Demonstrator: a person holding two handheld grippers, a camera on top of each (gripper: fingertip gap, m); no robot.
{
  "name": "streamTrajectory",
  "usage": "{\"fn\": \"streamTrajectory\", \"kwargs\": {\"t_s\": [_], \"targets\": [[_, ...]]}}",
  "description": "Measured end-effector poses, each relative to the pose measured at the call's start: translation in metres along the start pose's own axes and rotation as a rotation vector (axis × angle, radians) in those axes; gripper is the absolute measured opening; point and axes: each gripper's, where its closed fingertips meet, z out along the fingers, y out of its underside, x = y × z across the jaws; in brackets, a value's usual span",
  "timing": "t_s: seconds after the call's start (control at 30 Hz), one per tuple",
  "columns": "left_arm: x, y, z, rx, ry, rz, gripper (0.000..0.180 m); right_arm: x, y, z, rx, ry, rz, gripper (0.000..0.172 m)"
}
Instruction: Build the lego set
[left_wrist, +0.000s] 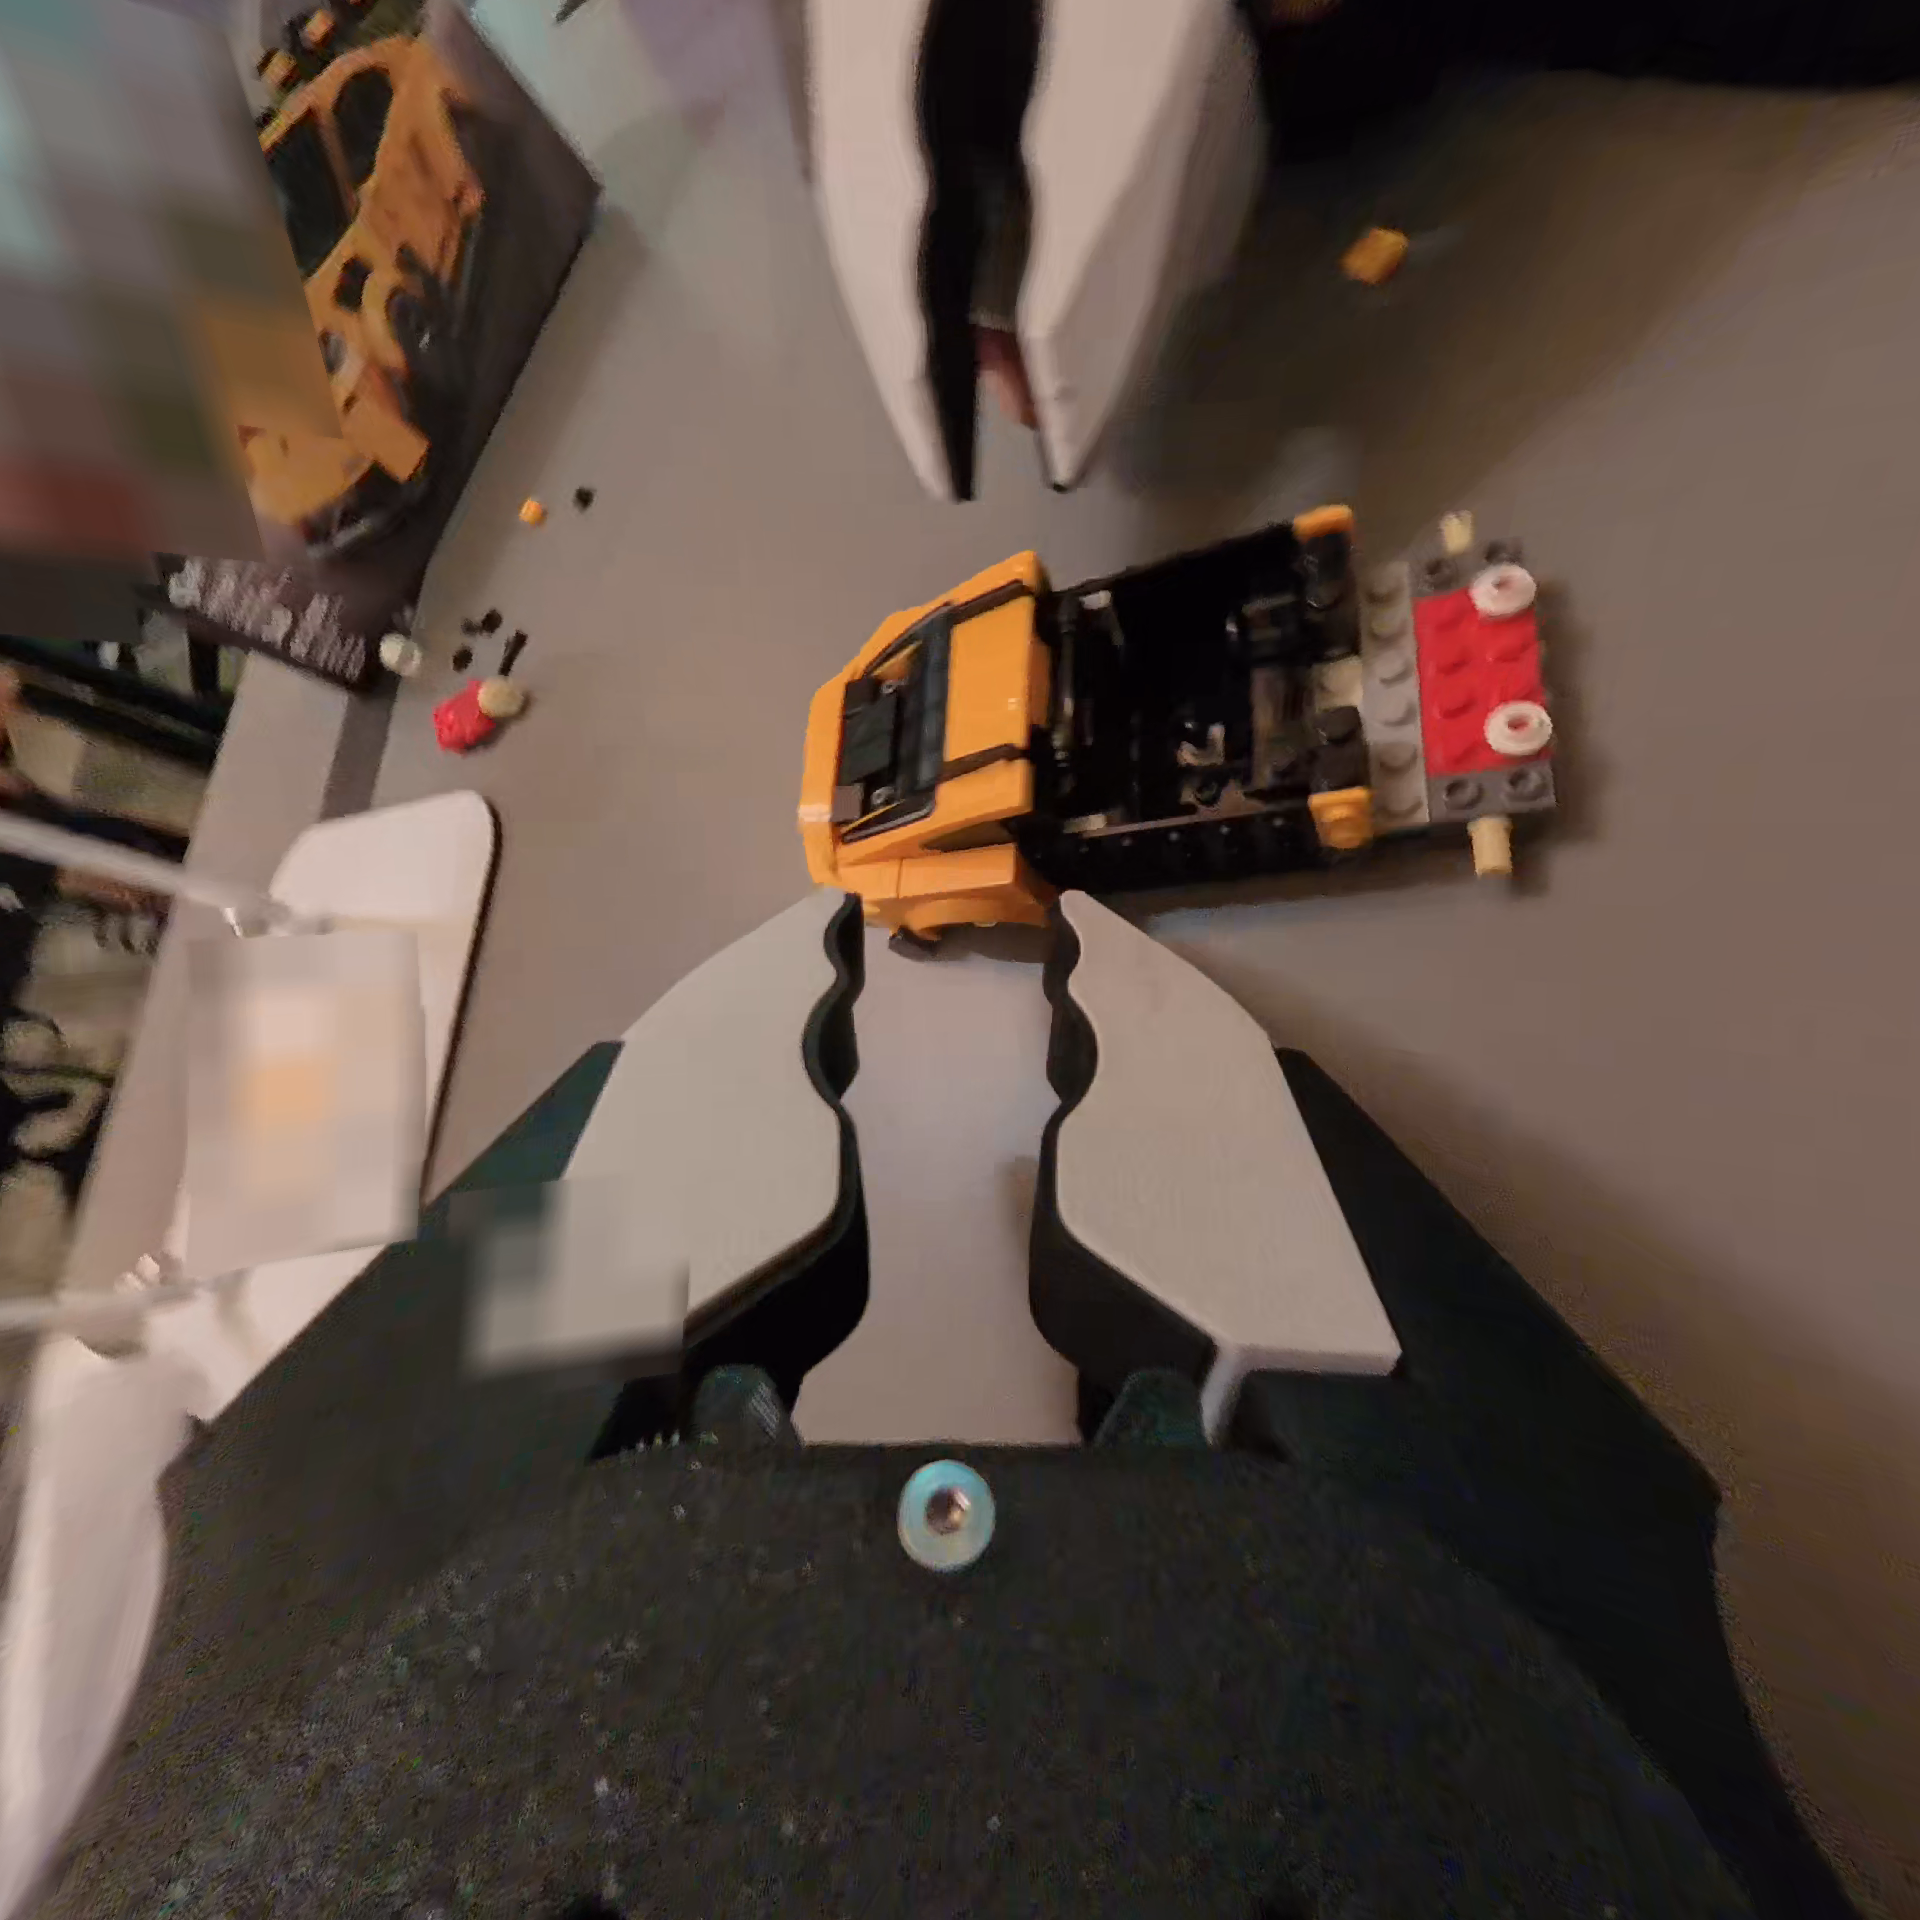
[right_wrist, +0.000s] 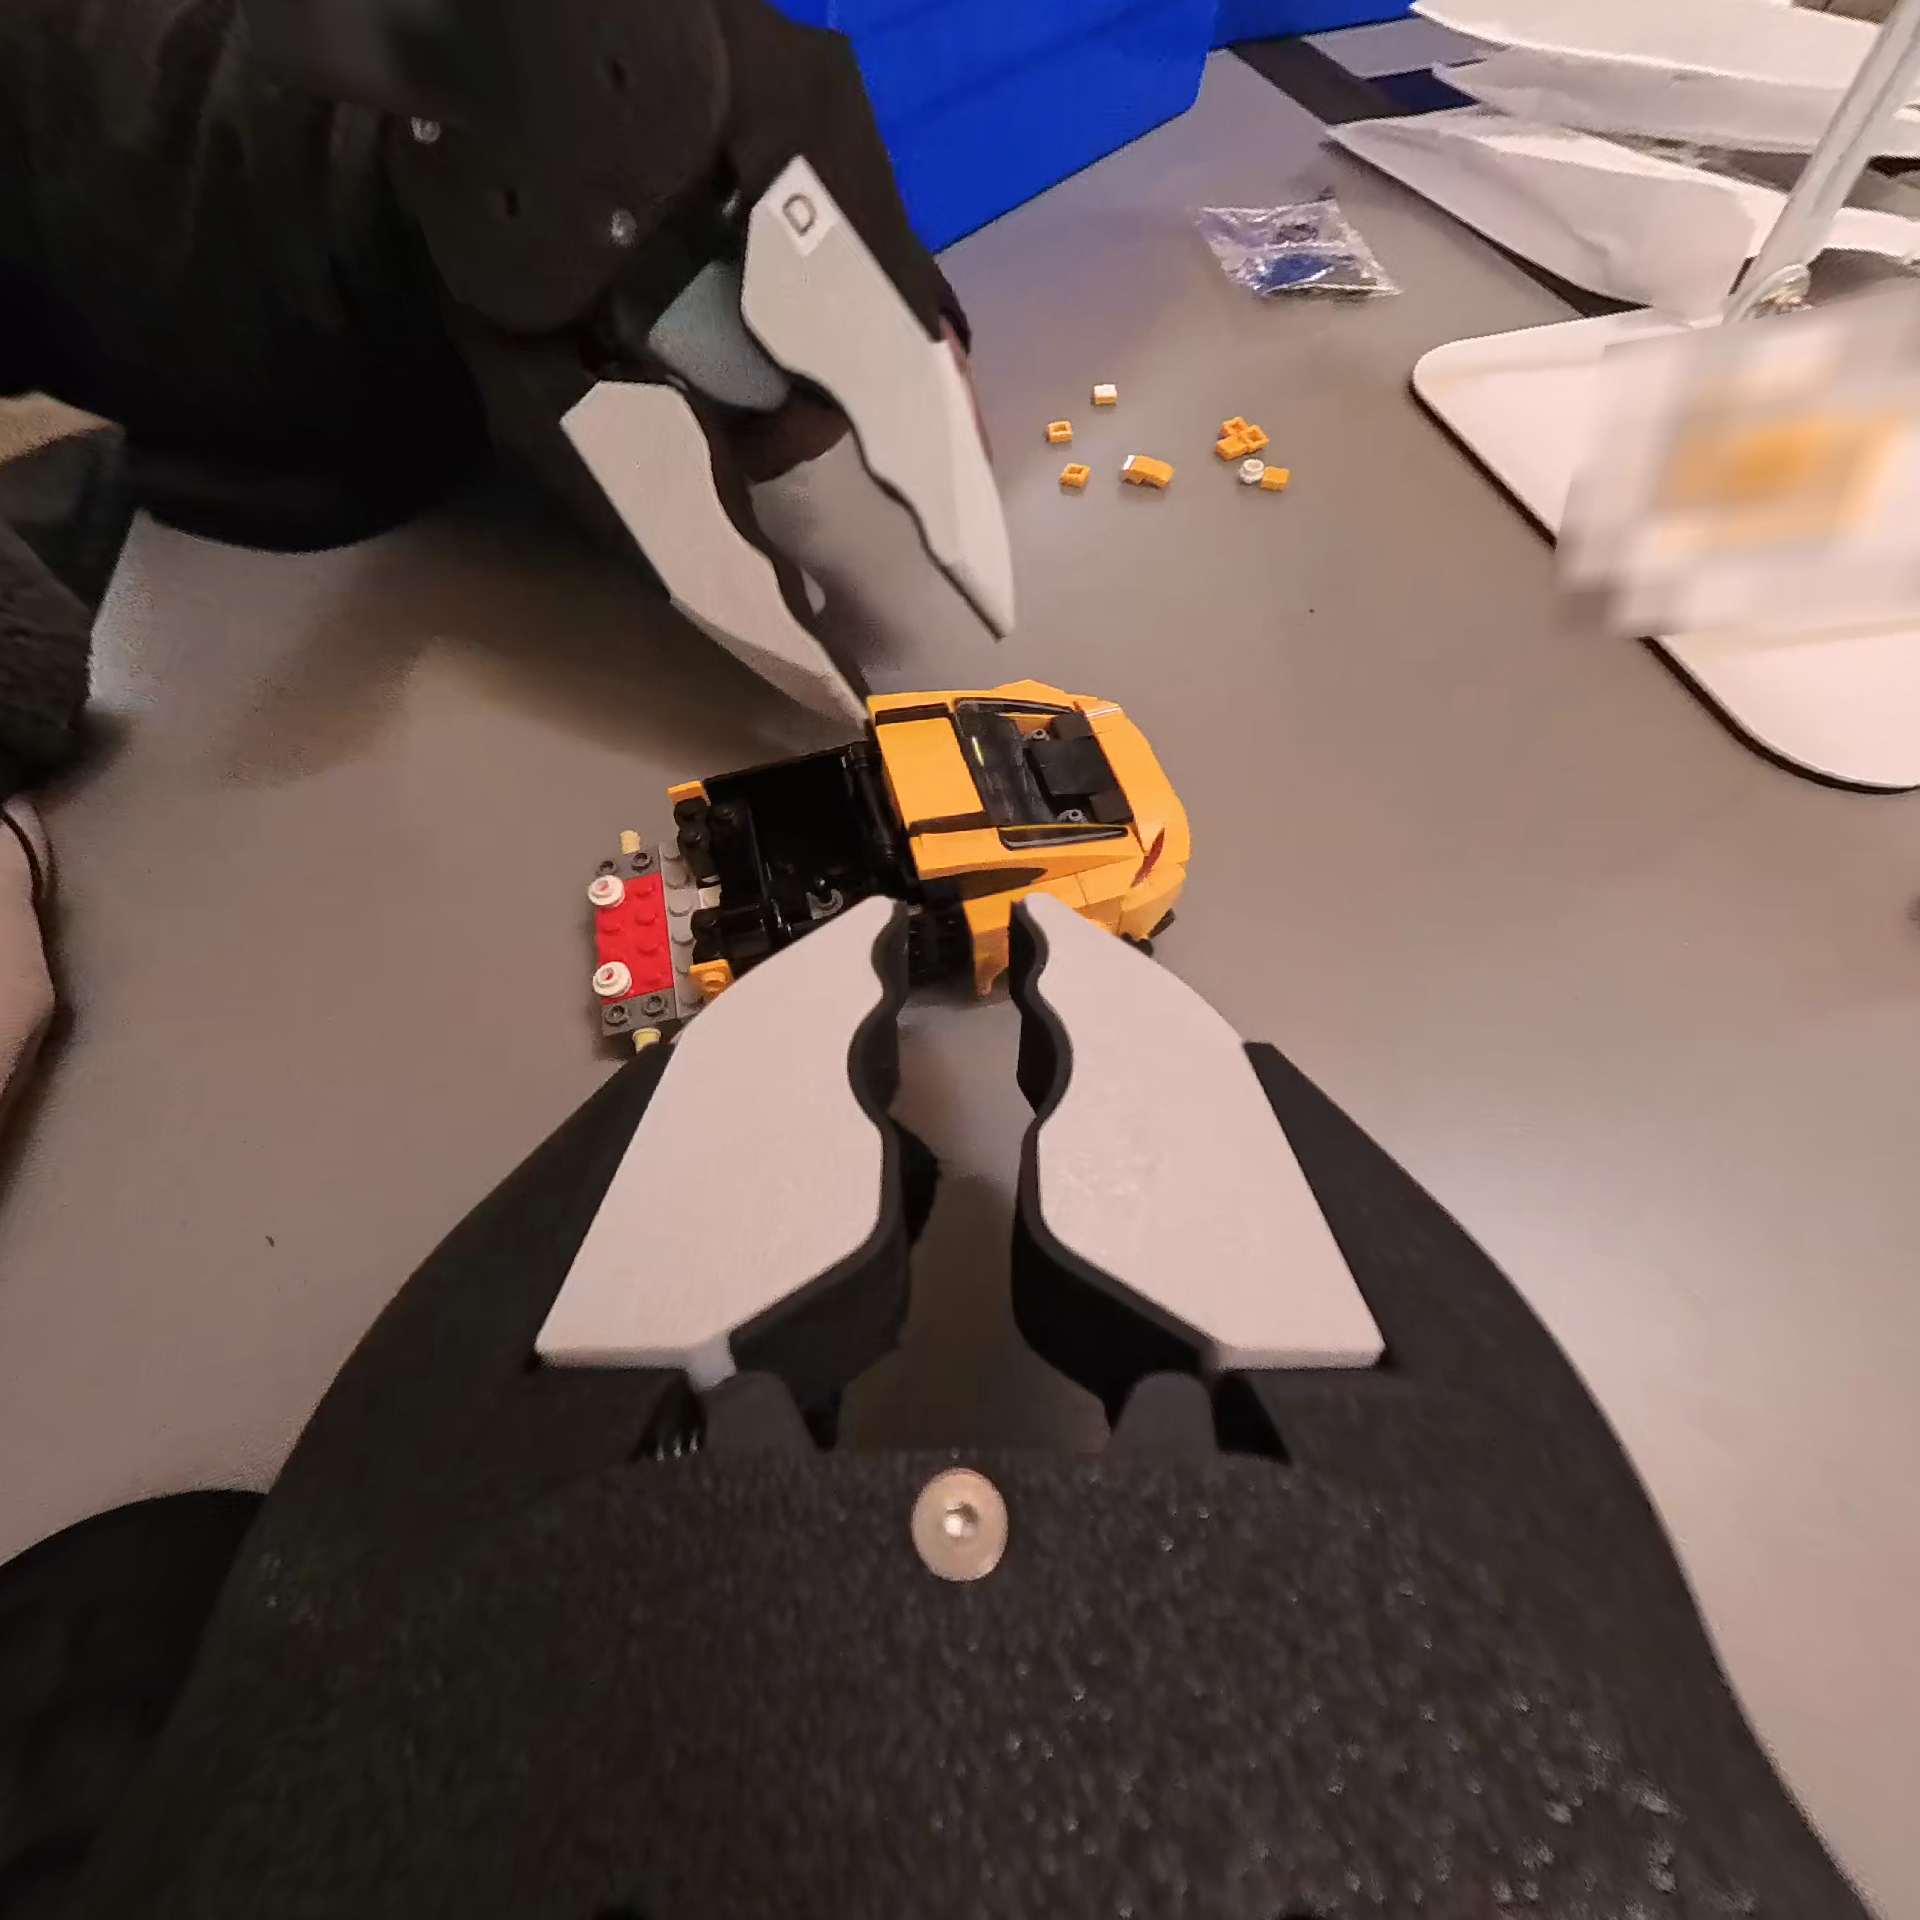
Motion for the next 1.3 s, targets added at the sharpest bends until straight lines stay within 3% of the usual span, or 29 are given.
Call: {"fn": "streamTrajectory", "kwargs": {"t_s": [0.13,0.43,0.67,0.9,1.13,1.3], "targets": [[0.005,0.006,0.008,-0.087,0.050,0.236,0.038,0.001,0.000,-0.001,0.006,0.003,0.010,0.018],[0.002,0.009,0.014,-0.184,0.088,0.427,0.041,0.001,0.002,-0.001,0.001,0.000,0.013,0.018],[-0.002,0.008,0.015,-0.270,0.087,0.554,0.031,0.002,0.003,0.000,-0.011,0.009,0.020,0.018],[-0.004,0.004,0.013,-0.251,0.114,0.520,0.020,0.001,0.005,0.001,-0.020,0.013,0.007,0.019],[-0.005,-0.009,0.006,-0.144,0.173,0.396,0.026,0.001,0.004,0.001,-0.017,0.013,0.006,0.019],[0.001,-0.004,0.012,-0.191,0.258,0.477,0.029,0.001,0.005,0.001,-0.019,0.013,0.005,0.019]]}}
